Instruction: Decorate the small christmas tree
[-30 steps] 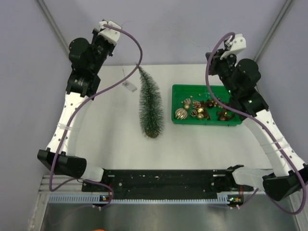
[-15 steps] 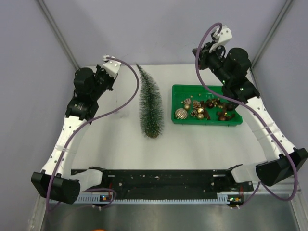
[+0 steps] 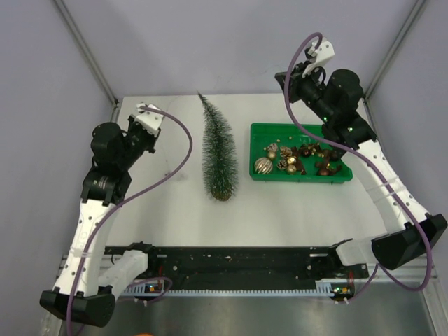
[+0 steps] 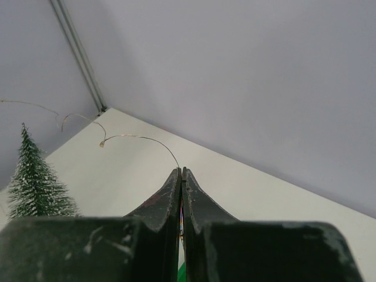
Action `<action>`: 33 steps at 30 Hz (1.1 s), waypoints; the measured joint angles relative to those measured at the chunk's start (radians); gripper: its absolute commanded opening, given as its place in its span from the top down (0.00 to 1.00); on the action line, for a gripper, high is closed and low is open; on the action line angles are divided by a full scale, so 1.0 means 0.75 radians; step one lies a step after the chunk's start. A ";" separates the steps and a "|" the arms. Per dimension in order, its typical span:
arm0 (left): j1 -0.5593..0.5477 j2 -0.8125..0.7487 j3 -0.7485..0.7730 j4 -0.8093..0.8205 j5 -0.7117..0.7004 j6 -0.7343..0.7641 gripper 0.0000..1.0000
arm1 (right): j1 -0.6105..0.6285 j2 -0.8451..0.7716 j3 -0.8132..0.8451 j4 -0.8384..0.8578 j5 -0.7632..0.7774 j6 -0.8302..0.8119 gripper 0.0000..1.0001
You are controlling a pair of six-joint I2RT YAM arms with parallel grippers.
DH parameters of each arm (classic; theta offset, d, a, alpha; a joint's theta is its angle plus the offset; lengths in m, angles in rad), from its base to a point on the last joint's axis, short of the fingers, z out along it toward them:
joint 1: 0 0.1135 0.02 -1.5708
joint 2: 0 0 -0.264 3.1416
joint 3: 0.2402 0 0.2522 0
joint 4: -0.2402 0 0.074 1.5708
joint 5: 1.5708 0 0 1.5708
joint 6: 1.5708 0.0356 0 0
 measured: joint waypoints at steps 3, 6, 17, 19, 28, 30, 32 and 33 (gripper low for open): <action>-0.001 -0.013 0.004 -0.017 0.025 -0.014 1.00 | 0.000 0.000 -0.001 0.003 -0.012 0.010 1.00; 0.000 -0.015 0.009 -0.070 0.061 -0.030 1.00 | 0.000 0.000 -0.001 0.005 -0.026 0.020 1.00; -0.001 -0.103 0.091 -0.213 0.184 -0.071 1.00 | 0.000 -0.001 -0.029 0.040 -0.041 0.027 1.00; -0.001 -0.126 0.096 -0.222 0.203 -0.084 1.00 | 0.000 -0.001 -0.029 0.048 -0.041 0.033 1.00; -0.001 -0.067 0.079 -0.219 0.182 -0.157 1.00 | 0.000 -0.001 -0.030 0.070 -0.045 0.045 1.00; -0.001 -0.024 0.049 -0.173 0.130 -0.191 1.00 | 0.000 -0.001 -0.030 0.071 -0.044 0.045 1.00; -0.001 0.043 0.034 -0.142 0.078 -0.223 1.00 | 0.000 0.000 -0.030 0.074 -0.043 0.045 1.00; -0.001 0.081 0.034 -0.125 0.059 -0.238 1.00 | 0.000 0.000 -0.030 0.079 -0.043 0.045 1.00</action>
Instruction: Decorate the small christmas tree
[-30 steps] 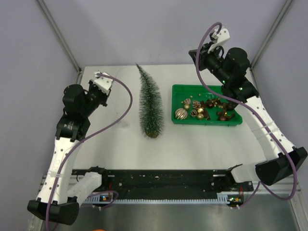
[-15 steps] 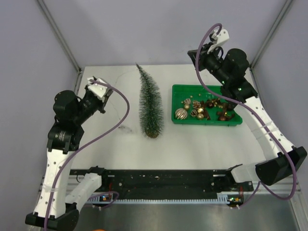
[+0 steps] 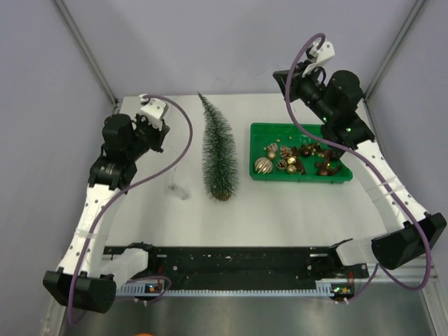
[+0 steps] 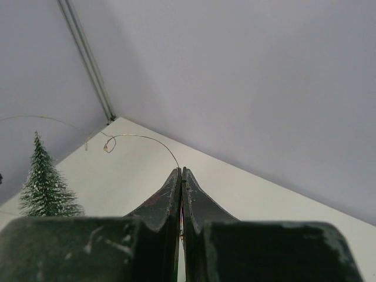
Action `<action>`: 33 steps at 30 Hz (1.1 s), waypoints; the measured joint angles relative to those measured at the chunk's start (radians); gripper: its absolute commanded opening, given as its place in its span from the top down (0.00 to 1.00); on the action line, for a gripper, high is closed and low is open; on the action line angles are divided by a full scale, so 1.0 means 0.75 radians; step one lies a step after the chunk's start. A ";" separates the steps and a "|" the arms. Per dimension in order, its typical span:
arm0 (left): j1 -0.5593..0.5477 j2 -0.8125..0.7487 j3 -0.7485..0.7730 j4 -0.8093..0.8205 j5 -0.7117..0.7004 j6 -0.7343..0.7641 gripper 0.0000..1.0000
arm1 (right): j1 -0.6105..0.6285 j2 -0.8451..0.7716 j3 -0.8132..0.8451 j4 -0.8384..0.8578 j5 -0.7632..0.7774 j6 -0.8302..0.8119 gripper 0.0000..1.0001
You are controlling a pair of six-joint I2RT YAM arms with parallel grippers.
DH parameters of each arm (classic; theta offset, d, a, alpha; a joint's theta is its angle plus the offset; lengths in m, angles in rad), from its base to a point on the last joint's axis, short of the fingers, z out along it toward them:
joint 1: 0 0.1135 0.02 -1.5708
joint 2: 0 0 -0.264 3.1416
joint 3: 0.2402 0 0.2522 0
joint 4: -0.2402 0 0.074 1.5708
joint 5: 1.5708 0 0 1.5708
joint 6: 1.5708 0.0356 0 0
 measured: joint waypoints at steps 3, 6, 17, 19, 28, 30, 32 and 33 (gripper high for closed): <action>0.000 0.119 0.001 0.041 -0.039 -0.039 1.00 | 0.000 0.006 0.000 0.024 0.005 0.000 1.00; 0.000 0.227 0.001 0.062 -0.055 -0.063 1.00 | 0.000 0.019 -0.001 0.042 0.008 0.001 1.00; 0.000 0.401 0.077 0.172 -0.076 -0.129 1.00 | 0.000 0.085 -0.001 0.072 0.007 0.012 1.00; 0.000 0.415 0.098 0.186 -0.076 -0.135 1.00 | 0.000 0.099 -0.001 0.077 0.007 0.015 1.00; 0.000 0.535 0.172 0.202 -0.069 -0.145 0.83 | 0.000 0.230 0.050 0.069 0.012 0.033 1.00; 0.000 0.564 0.183 0.202 -0.060 -0.145 0.73 | -0.001 0.273 0.077 0.053 0.019 0.035 1.00; 0.000 0.588 0.188 0.197 -0.045 -0.148 0.67 | -0.001 0.303 0.096 0.038 0.029 0.035 1.00; 0.000 0.597 0.188 0.196 -0.037 -0.152 0.64 | -0.002 0.318 0.102 0.033 0.034 0.034 1.00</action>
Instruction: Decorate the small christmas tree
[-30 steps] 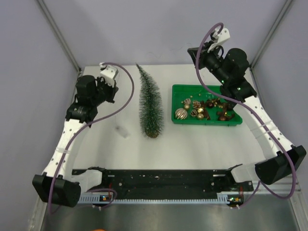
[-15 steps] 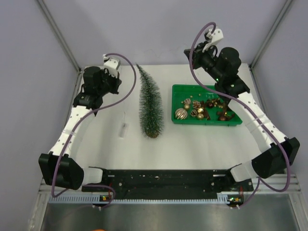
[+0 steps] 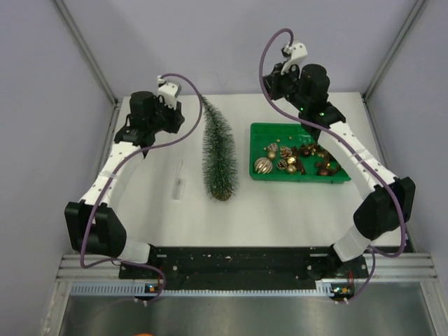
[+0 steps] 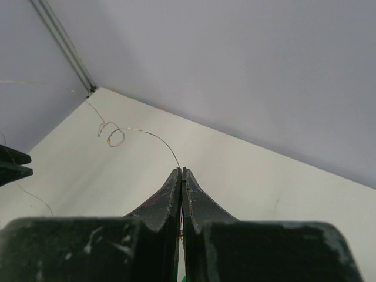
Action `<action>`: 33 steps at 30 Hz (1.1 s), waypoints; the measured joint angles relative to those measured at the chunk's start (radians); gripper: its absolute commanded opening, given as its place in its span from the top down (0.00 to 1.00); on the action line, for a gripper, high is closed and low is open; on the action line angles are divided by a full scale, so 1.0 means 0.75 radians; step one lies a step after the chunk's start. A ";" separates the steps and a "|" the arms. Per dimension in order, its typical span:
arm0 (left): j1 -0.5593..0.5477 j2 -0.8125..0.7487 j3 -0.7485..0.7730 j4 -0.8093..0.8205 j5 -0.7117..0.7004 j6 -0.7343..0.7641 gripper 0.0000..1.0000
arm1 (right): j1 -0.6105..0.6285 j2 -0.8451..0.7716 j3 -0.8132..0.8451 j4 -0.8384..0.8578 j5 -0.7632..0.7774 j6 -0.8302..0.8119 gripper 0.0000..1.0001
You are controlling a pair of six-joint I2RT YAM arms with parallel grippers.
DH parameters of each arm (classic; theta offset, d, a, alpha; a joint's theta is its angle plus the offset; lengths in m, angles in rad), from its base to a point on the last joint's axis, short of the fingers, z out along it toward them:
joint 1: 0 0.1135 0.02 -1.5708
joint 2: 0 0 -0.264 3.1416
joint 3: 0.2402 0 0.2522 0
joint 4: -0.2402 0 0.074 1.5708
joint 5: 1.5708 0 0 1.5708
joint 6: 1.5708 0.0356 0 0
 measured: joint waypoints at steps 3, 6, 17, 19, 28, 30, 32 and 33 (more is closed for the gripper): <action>0.000 0.013 0.001 -0.002 0.029 -0.009 0.35 | 0.000 0.037 0.007 -0.023 0.024 -0.004 1.00; 0.000 0.010 0.000 0.004 0.065 -0.014 0.01 | -0.001 0.071 0.017 -0.062 0.054 -0.014 1.00; 0.000 -0.211 -0.062 -0.074 0.202 0.000 0.01 | -0.058 0.218 0.094 -0.209 0.272 -0.015 1.00; 0.000 -0.303 -0.094 -0.097 0.215 0.014 0.01 | -0.086 0.227 0.094 -0.244 0.334 -0.009 1.00; 0.000 -0.604 -0.240 -0.150 0.218 0.033 0.01 | -0.133 0.229 0.072 -0.296 0.549 -0.011 1.00; 0.000 -0.642 -0.244 -0.160 0.217 0.029 0.01 | -0.139 0.229 0.048 -0.307 0.594 -0.010 1.00; 0.000 -0.680 -0.244 -0.162 0.210 0.024 0.01 | -0.143 0.222 0.012 -0.315 0.628 -0.009 1.00; 0.001 -0.703 -0.244 -0.163 0.209 0.023 0.01 | -0.147 0.210 -0.016 -0.325 0.647 -0.008 1.00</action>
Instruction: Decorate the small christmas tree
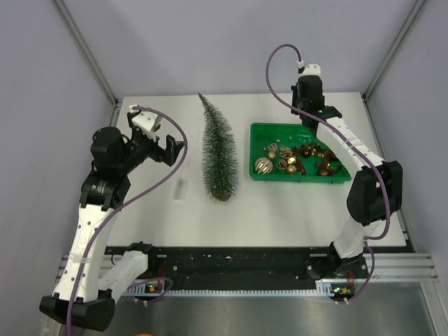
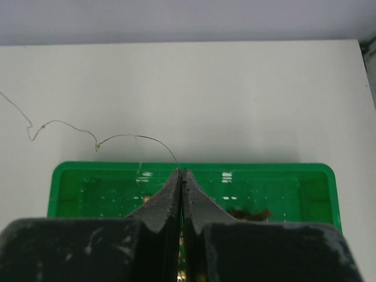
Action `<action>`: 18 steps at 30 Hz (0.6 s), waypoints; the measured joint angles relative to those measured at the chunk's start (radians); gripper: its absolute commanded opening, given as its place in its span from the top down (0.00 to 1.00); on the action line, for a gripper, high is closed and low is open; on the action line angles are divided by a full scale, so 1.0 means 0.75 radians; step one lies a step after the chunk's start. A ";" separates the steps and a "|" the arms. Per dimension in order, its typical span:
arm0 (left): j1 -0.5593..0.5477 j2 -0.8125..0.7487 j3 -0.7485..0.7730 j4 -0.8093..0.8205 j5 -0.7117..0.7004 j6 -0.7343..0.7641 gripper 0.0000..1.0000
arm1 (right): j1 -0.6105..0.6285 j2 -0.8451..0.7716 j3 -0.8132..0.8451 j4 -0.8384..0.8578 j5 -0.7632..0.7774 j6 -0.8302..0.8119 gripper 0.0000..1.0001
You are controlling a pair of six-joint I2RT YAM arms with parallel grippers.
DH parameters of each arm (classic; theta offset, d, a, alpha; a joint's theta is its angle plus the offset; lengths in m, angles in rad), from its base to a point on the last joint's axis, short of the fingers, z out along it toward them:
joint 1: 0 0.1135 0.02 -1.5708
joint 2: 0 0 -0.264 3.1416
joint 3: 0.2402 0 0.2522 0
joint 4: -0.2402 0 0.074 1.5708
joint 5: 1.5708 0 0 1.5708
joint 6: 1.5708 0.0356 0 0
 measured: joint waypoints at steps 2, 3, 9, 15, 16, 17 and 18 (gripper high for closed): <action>-0.001 -0.056 0.000 -0.003 0.003 0.001 0.01 | -0.010 -0.043 -0.068 -0.023 0.037 0.001 1.00; 0.000 -0.080 0.000 -0.005 0.010 0.001 0.01 | -0.013 -0.071 -0.099 -0.036 0.050 0.001 1.00; -0.001 -0.246 0.002 -0.030 0.154 0.042 0.01 | -0.024 -0.441 -0.284 -0.125 0.170 0.003 1.00; -0.013 -0.287 0.021 -0.050 0.358 0.065 0.01 | -0.025 -0.765 -0.374 -0.190 0.274 0.032 1.00; -0.025 -0.284 0.022 -0.054 0.383 0.071 0.01 | -0.025 -0.805 -0.408 -0.218 0.292 0.037 1.00; -0.043 -0.281 0.023 -0.057 0.399 0.075 0.01 | -0.025 -0.837 -0.448 -0.246 0.311 0.046 1.00; -0.068 -0.276 0.026 -0.060 0.414 0.078 0.01 | -0.025 -0.868 -0.494 -0.278 0.329 0.056 1.00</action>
